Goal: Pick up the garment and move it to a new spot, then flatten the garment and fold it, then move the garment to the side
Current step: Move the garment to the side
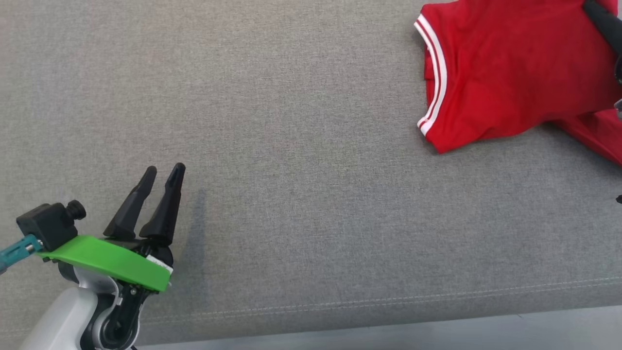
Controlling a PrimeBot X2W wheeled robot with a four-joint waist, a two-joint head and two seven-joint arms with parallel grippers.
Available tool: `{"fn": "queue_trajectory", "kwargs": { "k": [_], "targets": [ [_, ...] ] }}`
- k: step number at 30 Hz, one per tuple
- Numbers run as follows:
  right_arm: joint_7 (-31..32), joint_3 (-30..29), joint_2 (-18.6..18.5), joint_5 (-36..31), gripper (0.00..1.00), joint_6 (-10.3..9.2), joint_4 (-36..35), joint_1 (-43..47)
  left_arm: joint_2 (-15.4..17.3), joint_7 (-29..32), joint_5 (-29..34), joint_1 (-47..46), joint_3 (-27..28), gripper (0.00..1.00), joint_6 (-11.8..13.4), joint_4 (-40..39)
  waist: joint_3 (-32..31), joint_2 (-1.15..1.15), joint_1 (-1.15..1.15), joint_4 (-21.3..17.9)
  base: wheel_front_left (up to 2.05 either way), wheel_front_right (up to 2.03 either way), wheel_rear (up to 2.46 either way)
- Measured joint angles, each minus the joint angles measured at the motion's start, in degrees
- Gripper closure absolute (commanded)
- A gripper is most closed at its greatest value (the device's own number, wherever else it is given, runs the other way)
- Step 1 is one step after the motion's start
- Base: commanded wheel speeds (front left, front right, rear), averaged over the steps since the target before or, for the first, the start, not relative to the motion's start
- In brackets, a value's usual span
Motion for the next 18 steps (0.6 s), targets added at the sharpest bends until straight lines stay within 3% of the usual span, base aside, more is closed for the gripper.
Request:
{"fn": "queue_trajectory", "kwargs": {
  "k": [8,18],
  "targets": [
    [-2.1,-2.2,0.9,1.0,1.0,-0.07,-0.5,0.0,1.6,-0.3,0.0,1.2,1.5,0.0,0.8,-0.3,0.2,0.0,0.0,-1.9,0.0,0.0,0.0],
    [-8.2,-8.7,1.7,2.5,1.0,-2.05,2.7,4.5,3.6,0.7,0.0,2.1,1.6,0.0,2.4,-3.2,0.3,0.0,0.0,-6.3,0.0,0.0,0.0]
  ]
}}
